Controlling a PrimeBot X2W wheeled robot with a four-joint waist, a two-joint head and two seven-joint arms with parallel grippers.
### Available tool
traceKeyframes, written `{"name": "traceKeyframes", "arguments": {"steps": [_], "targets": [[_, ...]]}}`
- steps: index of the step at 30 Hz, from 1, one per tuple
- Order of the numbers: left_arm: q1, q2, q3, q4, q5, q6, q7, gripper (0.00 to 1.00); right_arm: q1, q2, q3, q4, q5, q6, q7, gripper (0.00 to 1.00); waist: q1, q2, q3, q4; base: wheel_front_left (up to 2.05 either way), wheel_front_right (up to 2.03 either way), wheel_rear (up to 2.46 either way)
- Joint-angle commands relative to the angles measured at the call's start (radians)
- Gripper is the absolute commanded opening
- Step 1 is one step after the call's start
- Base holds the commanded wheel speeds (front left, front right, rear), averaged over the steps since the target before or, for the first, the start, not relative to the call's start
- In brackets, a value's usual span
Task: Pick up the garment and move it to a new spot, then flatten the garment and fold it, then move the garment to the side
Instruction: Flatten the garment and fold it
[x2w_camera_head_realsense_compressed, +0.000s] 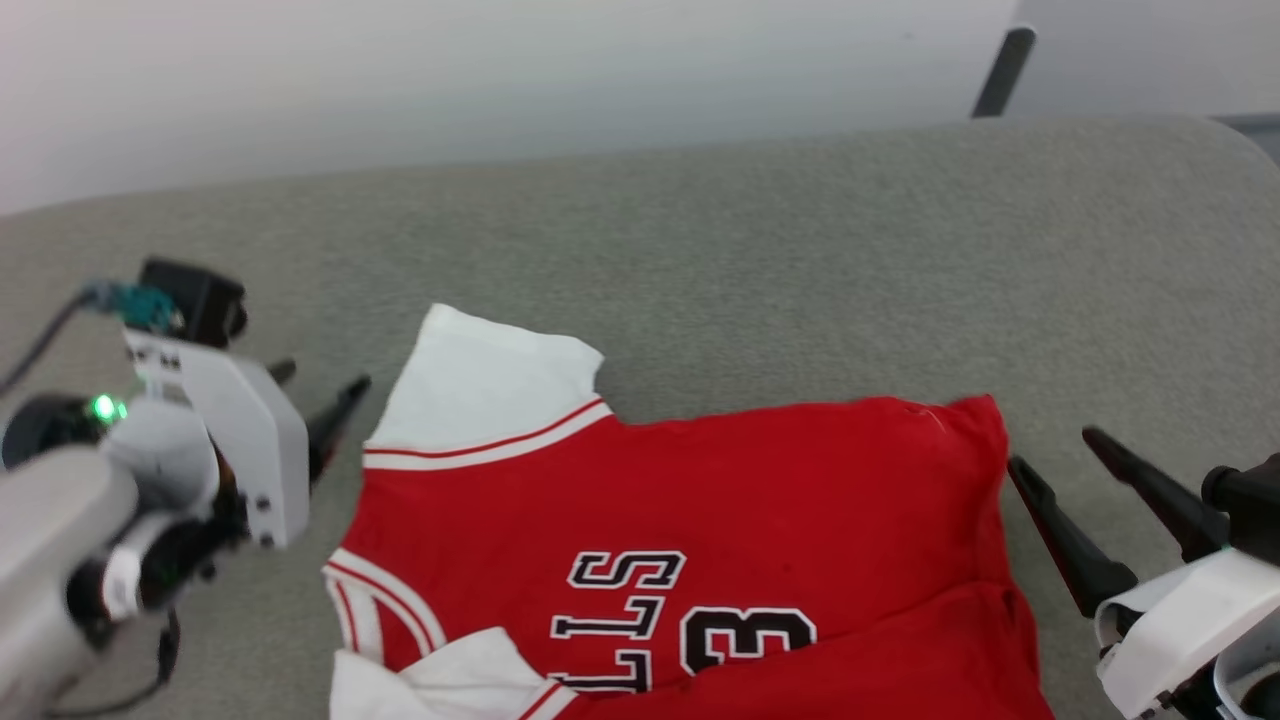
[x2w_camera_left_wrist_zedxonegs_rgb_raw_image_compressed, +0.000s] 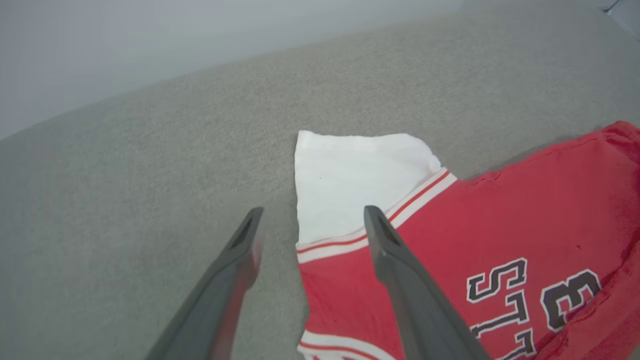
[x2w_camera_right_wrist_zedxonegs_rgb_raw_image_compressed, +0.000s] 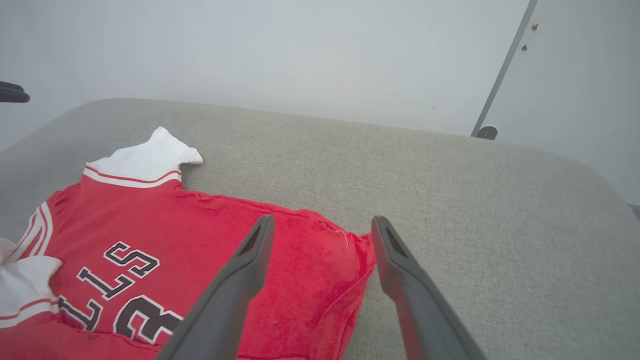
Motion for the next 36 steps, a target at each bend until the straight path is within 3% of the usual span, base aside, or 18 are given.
{"name": "traceKeyframes", "arguments": {"steps": [1, 6, 15, 27, 36], "targets": [[-0.031, -0.019, 0.01, 0.033, 0.003, -0.02, 0.005, 1.0, -0.019, -0.007, 0.013, -0.002, -0.024, 0.0, -0.051, 1.0, 0.0, -0.0001, 0.031, -0.038, 0.0, 0.0, 0.0], [-0.1, -0.057, 0.013, 0.149, 0.005, -0.082, 0.049, 1.0, -0.047, 0.016, 0.028, 0.0, -0.058, 0.0, -0.168, 1.0, 0.0, -0.0001, 0.071, -0.09, 0.0, 0.0, 0.0], [-0.218, -0.084, -0.016, 0.342, 0.012, -0.19, 0.21, 1.0, -0.067, 0.058, 0.048, 0.017, -0.046, 0.0, -0.212, 1.0, 0.0, -0.0001, 0.15, -0.171, 0.0, 0.0, 0.0], [-0.322, -0.12, -0.053, 0.528, 0.034, -0.269, 0.36, 1.0, -0.089, 0.082, 0.066, 0.03, -0.029, 0.0, -0.247, 1.0, 0.0, -0.0001, 0.234, -0.213, 0.0, 0.0, 0.0], [-0.324, -0.172, -0.088, 0.629, 0.038, -0.293, 0.421, 1.0, -0.102, 0.088, 0.065, 0.04, -0.022, 0.0, -0.241, 1.0, 0.0, -0.0001, 0.243, -0.211, 0.0, 0.0, 0.0]]}}
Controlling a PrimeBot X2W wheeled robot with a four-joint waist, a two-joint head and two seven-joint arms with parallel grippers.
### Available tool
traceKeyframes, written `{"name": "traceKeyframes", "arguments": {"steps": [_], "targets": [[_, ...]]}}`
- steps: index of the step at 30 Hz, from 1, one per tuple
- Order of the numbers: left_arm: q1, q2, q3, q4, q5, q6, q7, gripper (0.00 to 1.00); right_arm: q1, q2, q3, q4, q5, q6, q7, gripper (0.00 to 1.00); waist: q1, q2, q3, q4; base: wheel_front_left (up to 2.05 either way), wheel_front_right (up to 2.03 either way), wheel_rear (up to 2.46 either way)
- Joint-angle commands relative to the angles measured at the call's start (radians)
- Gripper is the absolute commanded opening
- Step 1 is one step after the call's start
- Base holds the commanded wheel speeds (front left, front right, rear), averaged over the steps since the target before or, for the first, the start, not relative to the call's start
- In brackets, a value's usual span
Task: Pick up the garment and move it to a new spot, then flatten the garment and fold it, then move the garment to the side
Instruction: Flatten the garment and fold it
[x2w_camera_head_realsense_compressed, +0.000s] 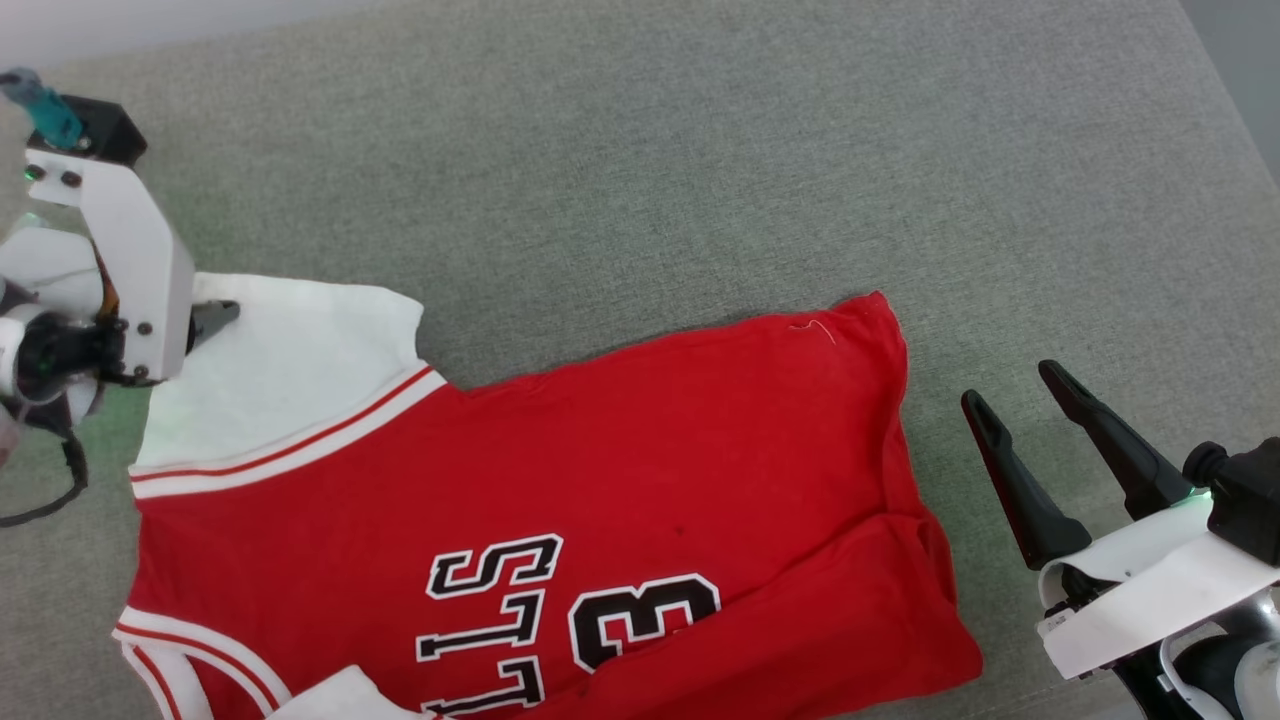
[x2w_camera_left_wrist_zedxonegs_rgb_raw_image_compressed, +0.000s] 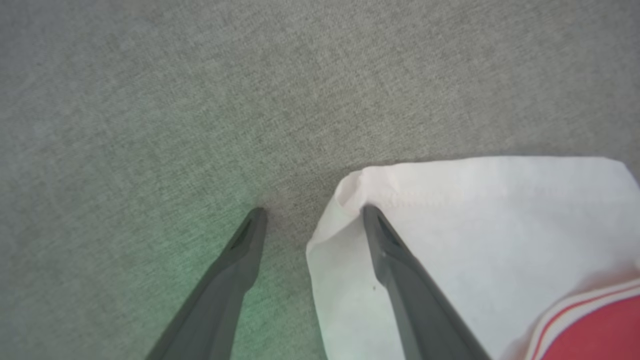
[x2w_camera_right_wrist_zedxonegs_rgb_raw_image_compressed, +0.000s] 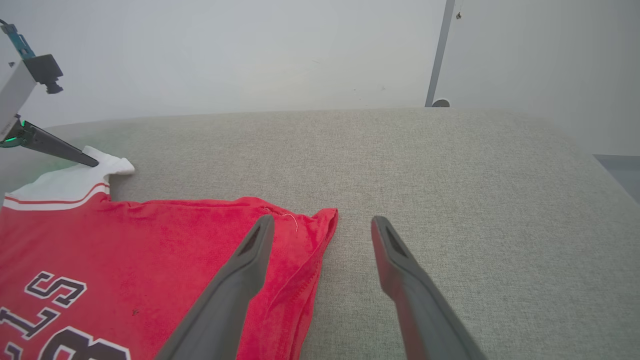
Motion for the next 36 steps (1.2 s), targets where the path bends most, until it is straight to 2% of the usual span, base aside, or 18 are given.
{"name": "traceKeyframes", "arguments": {"steps": [1, 3, 4, 5, 11, 15, 26, 36], "targets": [[0.016, -0.015, -0.018, 0.015, 0.004, -0.006, 0.01, 1.0, -0.015, 0.002, -0.002, 0.001, 0.003, 0.0, 0.004, 1.0, 0.0, 0.0, 0.0, 0.002, 0.0, 0.0, 0.0], [0.023, -0.032, -0.022, 0.033, -0.009, -0.01, 0.028, 1.0, -0.015, 0.003, -0.002, -0.001, 0.005, 0.0, 0.007, 1.0, 0.0, 0.0, 0.001, 0.004, 0.0, 0.0, 0.0], [0.028, -0.042, -0.023, 0.04, -0.018, -0.013, 0.037, 0.46, -0.016, 0.003, -0.001, -0.002, 0.008, 0.0, 0.011, 1.0, 0.0, 0.0, 0.001, 0.005, 0.0, 0.0, 0.0], [0.029, -0.049, -0.024, 0.045, -0.018, -0.018, 0.039, 0.0, -0.016, 0.003, 0.0, -0.002, 0.01, 0.0, 0.014, 1.0, 0.0, 0.0, 0.001, 0.007, 0.0, 0.0, 0.0], [0.006, -0.079, -0.019, 0.069, -0.01, -0.036, 0.016, 0.0, -0.032, -0.002, -0.004, 0.002, 0.035, 0.0, 0.05, 1.0, 0.0, 0.0, -0.004, 0.026, 0.0, 0.0, 0.0], [-0.011, -0.103, -0.015, 0.079, -0.009, -0.045, 0.007, 0.0, -0.073, -0.014, -0.004, 0.023, 0.06, 0.0, 0.113, 1.0, 0.0, 0.0, -0.005, 0.047, 0.0, 0.0, 0.0], [-0.046, -0.175, -0.015, 0.114, 0.0, -0.074, -0.015, 0.0, -0.255, -0.017, -0.003, 0.216, 0.1, -0.001, 0.397, 1.0, 0.0, 0.0, 0.01, 0.103, 0.0, 0.0, 0.0], [-0.072, -0.222, -0.019, 0.15, 0.004, -0.096, -0.027, 0.0, -0.377, 0.018, 0.013, 0.374, 0.101, 0.0, 0.623, 1.0, 0.0, 0.0, 0.024, 0.142, 0.0, 0.0, 0.0]]}}
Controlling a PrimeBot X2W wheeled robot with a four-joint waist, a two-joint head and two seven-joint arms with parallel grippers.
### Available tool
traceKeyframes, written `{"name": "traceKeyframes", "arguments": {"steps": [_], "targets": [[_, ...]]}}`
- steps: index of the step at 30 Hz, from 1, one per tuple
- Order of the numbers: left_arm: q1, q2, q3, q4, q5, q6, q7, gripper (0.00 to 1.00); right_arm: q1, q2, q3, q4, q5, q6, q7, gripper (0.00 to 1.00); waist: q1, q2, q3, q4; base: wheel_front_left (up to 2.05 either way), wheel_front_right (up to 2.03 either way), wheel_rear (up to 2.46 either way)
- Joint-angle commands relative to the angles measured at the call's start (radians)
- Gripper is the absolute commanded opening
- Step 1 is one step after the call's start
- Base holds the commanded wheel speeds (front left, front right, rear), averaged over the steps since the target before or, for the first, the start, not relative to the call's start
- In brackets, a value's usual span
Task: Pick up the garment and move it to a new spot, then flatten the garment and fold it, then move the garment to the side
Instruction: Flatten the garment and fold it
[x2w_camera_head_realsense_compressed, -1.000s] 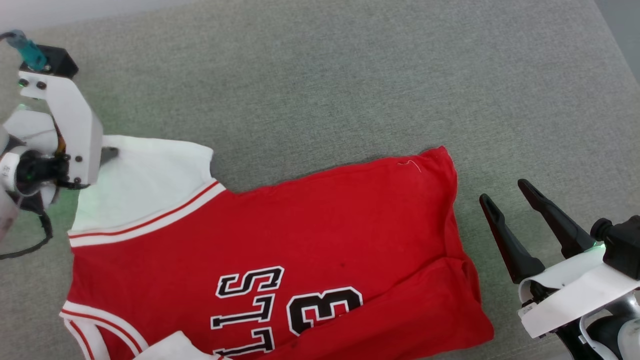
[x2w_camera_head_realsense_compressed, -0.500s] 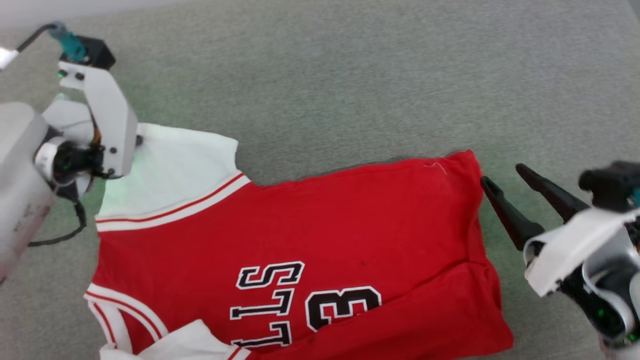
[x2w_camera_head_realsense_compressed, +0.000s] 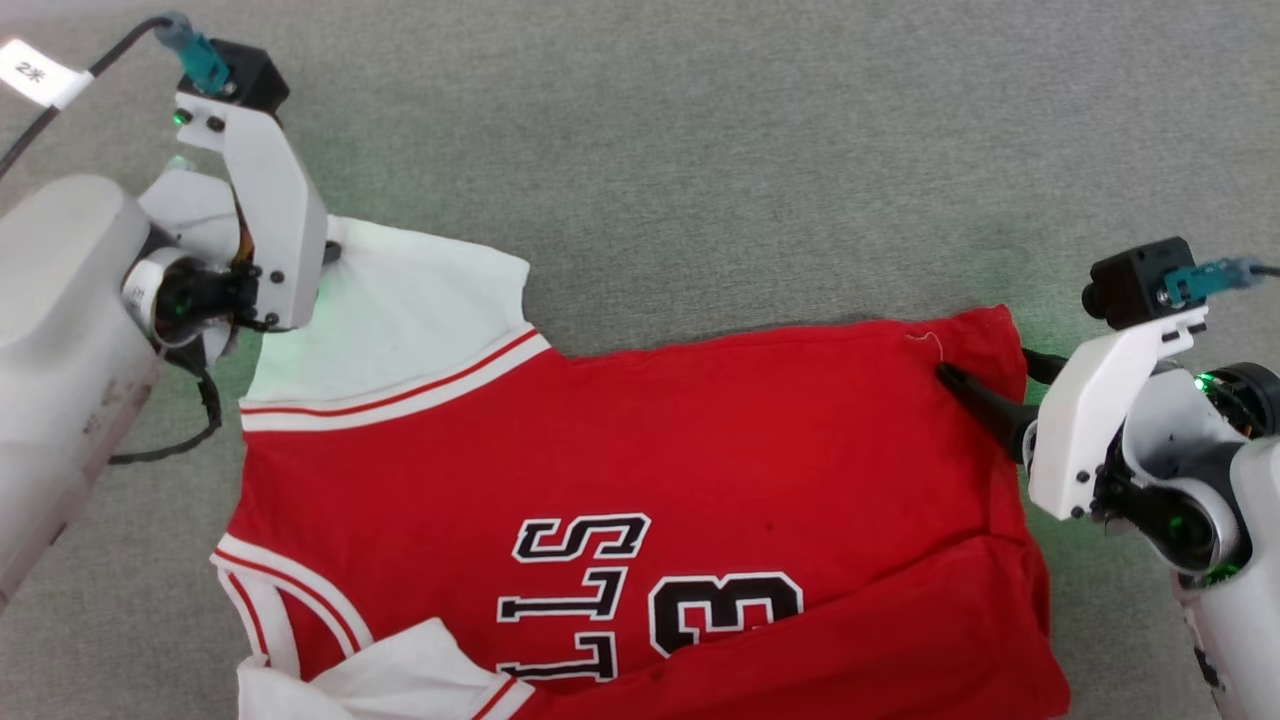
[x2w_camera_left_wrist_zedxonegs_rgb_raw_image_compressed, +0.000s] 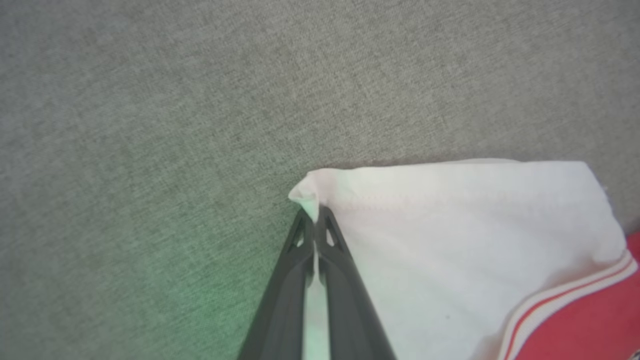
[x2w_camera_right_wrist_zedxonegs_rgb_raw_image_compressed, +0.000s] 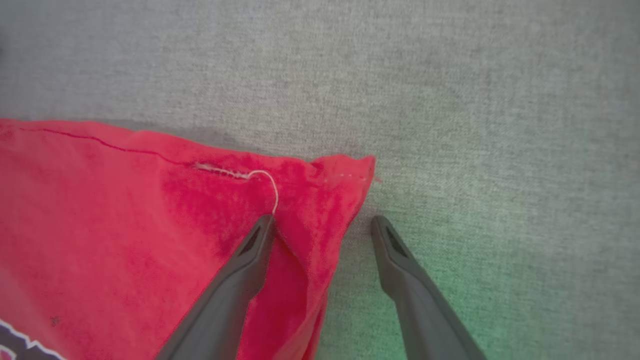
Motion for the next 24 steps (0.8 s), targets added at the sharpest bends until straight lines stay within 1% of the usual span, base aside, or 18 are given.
{"name": "traceKeyframes", "arguments": {"steps": [1, 3, 4, 5, 8, 13, 20, 24], "targets": [[0.005, -0.011, -0.01, 0.009, 0.003, -0.005, 0.002, 0.0, -0.016, 0.005, 0.001, 0.022, -0.001, -0.001, 0.028, 1.0, 0.0, 0.0, 0.005, 0.009, 0.0, 0.0, 0.0], [0.003, -0.017, -0.011, 0.016, 0.003, -0.011, -0.001, 0.0, -0.028, 0.006, 0.011, 0.048, -0.006, -0.001, 0.067, 1.0, 0.0, 0.0, 0.007, 0.014, 0.0, 0.0, 0.0], [0.001, -0.021, -0.011, 0.019, 0.003, -0.012, -0.003, 0.0, -0.035, 0.005, 0.016, 0.056, -0.007, -0.001, 0.08, 0.42, 0.0, 0.0, 0.008, 0.017, 0.0, 0.0, 0.0], [0.0, -0.026, -0.011, 0.023, 0.002, -0.013, -0.004, 0.0, -0.042, 0.005, 0.021, 0.062, -0.002, -0.001, 0.09, 0.0, 0.0, 0.0, 0.009, 0.02, 0.0, 0.0, 0.0], [-0.001, -0.036, -0.012, 0.034, -0.002, -0.02, -0.009, 0.0, -0.056, -0.002, 0.04, 0.079, -0.002, 0.0, 0.121, 0.0, 0.0, 0.0, 0.008, 0.027, 0.0, 0.0, 0.0], [-0.002, -0.046, -0.003, 0.05, -0.011, -0.028, -0.031, 0.0, -0.086, -0.018, 0.045, 0.097, 0.009, 0.0, 0.13, 0.0, 0.0, 0.0, -0.006, 0.039, 0.0, 0.0, 0.0], [0.009, -0.059, 0.019, 0.055, -0.041, -0.036, -0.086, 0.0, -0.097, -0.067, 0.063, 0.089, 0.031, 0.0, 0.092, 0.0, 0.0, 0.0, -0.051, 0.072, 0.0, 0.0, 0.0], [0.021, -0.045, 0.025, 0.037, -0.051, -0.037, -0.117, 0.0, -0.082, -0.103, 0.084, 0.072, 0.057, 0.0, 0.055, 0.0, 0.0, 0.0, -0.087, 0.097, 0.0, 0.0, 0.0]]}}
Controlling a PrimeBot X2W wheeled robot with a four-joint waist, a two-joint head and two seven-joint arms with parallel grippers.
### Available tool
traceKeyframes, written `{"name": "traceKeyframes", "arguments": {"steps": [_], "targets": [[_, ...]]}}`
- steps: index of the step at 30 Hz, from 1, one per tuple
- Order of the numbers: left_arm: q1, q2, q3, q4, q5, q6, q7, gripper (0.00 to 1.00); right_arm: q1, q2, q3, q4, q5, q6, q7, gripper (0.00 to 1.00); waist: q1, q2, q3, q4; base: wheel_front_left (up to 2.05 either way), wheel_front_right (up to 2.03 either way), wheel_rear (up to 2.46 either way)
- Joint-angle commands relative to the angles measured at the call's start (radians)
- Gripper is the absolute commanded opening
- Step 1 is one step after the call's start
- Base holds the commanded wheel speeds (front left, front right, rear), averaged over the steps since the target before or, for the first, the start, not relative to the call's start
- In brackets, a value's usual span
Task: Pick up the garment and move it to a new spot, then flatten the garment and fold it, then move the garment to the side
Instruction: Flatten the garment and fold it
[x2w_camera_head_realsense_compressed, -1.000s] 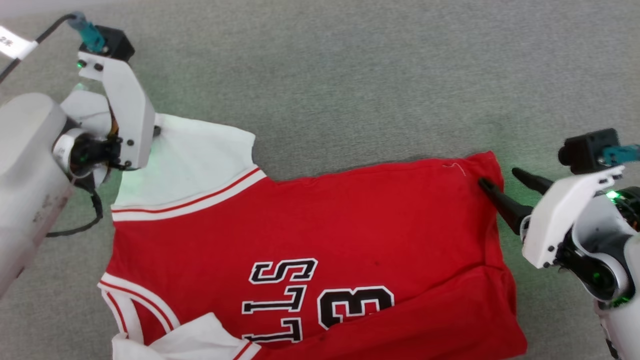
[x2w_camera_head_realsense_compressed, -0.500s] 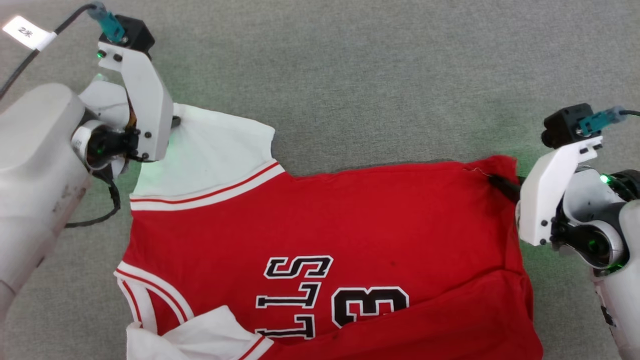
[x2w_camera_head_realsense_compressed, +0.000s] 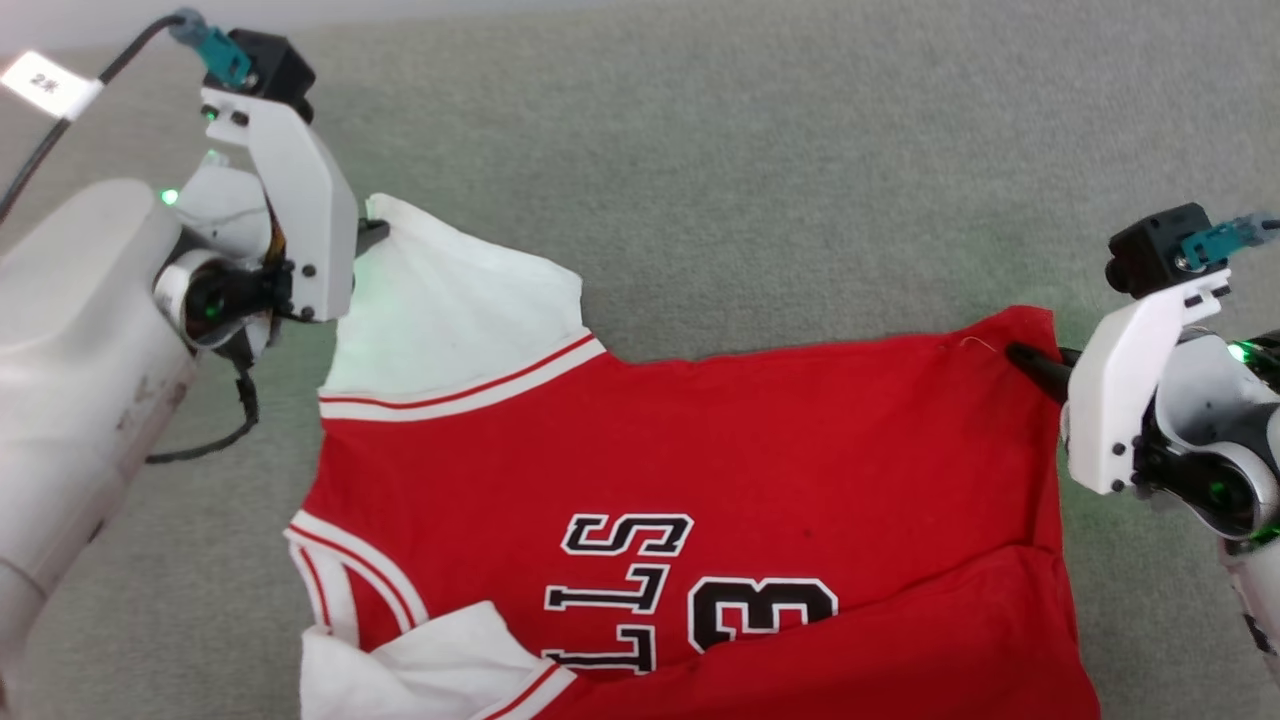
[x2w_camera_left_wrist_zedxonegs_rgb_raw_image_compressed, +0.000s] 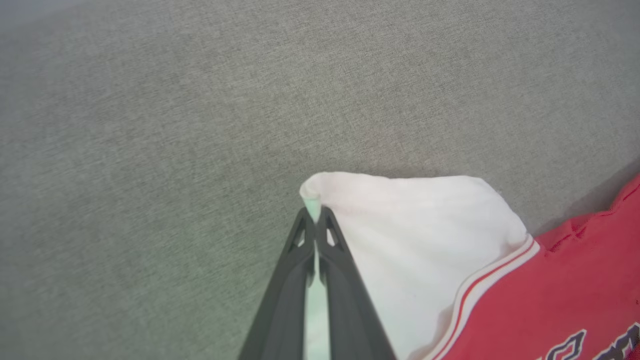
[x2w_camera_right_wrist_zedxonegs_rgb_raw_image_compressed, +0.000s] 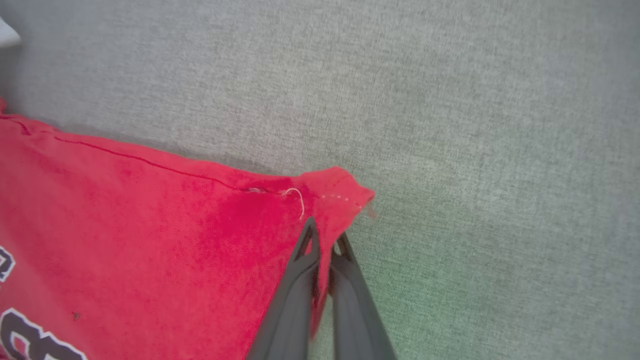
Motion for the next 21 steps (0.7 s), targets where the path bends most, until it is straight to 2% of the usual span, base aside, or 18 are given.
{"name": "traceKeyframes", "arguments": {"steps": [1, 11, 15, 18, 19, 21], "targets": [[0.019, 0.015, 0.001, -0.015, -0.003, -0.003, -0.013, 0.0, 0.018, -0.02, 0.011, -0.007, 0.019, 0.0, -0.017, 0.0, 0.0, 0.0, -0.039, 0.031, 0.0, 0.0, 0.0], [0.109, 0.118, -0.009, -0.182, -0.03, -0.002, -0.056, 0.0, 0.122, -0.117, 0.0, -0.035, 0.073, 0.0, -0.069, 0.0, 0.0, 0.0, -0.147, 0.104, 0.0, 0.0, 0.0], [0.165, 0.176, -0.011, -0.288, -0.044, 0.038, -0.054, 0.0, 0.183, -0.145, -0.016, -0.059, 0.081, 0.0, -0.074, 0.0, 0.0, 0.0, -0.181, 0.127, 0.0, 0.0, 0.0], [0.218, 0.222, -0.013, -0.393, -0.065, 0.089, -0.049, 0.0, 0.233, -0.16, -0.029, -0.085, 0.09, 0.0, -0.074, 0.0, 0.0, 0.0, -0.202, 0.145, 0.0, 0.0, 0.0], [0.218, 0.222, -0.013, -0.393, -0.065, 0.089, -0.049, 0.0, 0.233, -0.16, -0.029, -0.085, 0.09, 0.0, -0.074, 0.0, 0.0, 0.0, -0.202, 0.145, 0.0, 0.0, 0.0], [0.257, 0.258, -0.011, -0.476, -0.088, 0.13, -0.046, 0.0, 0.27, -0.163, -0.039, -0.104, 0.094, 0.0, -0.069, 0.0, 0.0, 0.0, -0.213, 0.154, 0.0, 0.0, 0.0]]}}
